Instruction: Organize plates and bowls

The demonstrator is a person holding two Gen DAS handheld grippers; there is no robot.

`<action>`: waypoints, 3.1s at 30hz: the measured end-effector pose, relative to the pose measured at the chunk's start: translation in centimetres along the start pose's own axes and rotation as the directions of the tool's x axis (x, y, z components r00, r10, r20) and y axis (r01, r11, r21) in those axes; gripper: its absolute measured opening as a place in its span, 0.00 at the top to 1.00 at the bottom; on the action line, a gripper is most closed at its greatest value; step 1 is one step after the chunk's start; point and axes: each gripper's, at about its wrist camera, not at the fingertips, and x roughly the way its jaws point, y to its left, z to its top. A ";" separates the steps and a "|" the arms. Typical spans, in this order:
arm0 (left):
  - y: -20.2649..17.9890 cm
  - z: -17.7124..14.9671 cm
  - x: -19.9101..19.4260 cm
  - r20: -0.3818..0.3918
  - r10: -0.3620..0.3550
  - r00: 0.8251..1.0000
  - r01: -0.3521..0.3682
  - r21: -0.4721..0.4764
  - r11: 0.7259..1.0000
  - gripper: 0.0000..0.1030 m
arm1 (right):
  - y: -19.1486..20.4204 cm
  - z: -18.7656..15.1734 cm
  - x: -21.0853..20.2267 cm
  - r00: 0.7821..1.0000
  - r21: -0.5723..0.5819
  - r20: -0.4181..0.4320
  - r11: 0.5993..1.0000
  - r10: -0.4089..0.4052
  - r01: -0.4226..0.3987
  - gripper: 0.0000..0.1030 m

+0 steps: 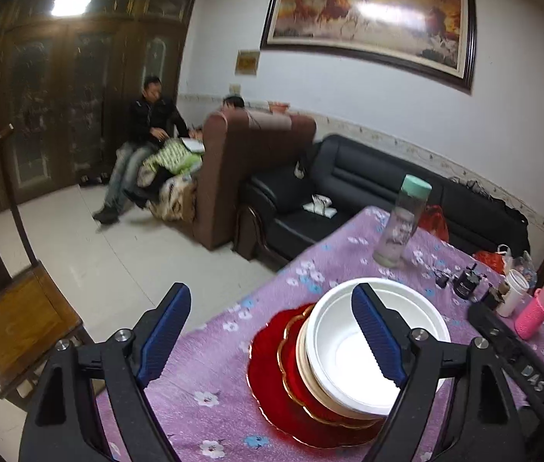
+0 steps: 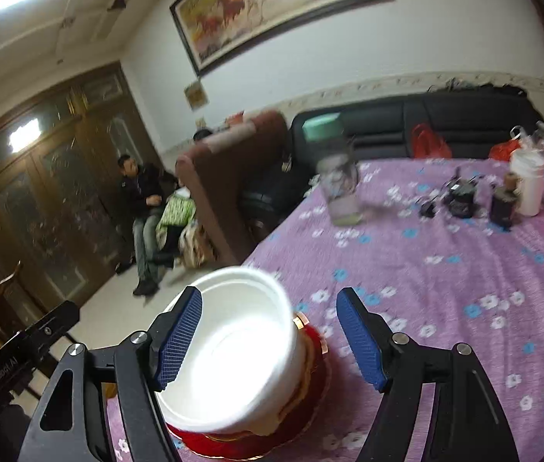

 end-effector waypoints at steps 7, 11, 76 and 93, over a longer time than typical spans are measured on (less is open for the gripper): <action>-3.8 -3.1 -3.3 0.113 0.043 0.993 -0.054 0.093 0.994 0.00 | -1.3 -3.1 -4.3 0.998 0.004 0.038 0.999 -0.050 0.050 0.19; -6.1 -5.2 -3.4 0.076 0.023 0.997 -0.034 0.147 0.989 0.00 | -2.1 -5.3 -5.7 0.994 -0.014 0.041 0.995 -0.100 0.101 0.18; -5.7 -10.7 1.5 -0.223 -0.060 0.973 0.091 0.133 0.987 0.00 | 1.1 -11.6 -1.9 0.946 -0.215 -0.125 0.939 -0.298 0.267 0.12; -5.8 -10.6 -0.3 -0.123 -0.048 0.991 0.064 0.130 0.989 0.00 | 0.7 -11.3 -2.2 0.947 -0.199 -0.119 0.941 -0.300 0.273 0.12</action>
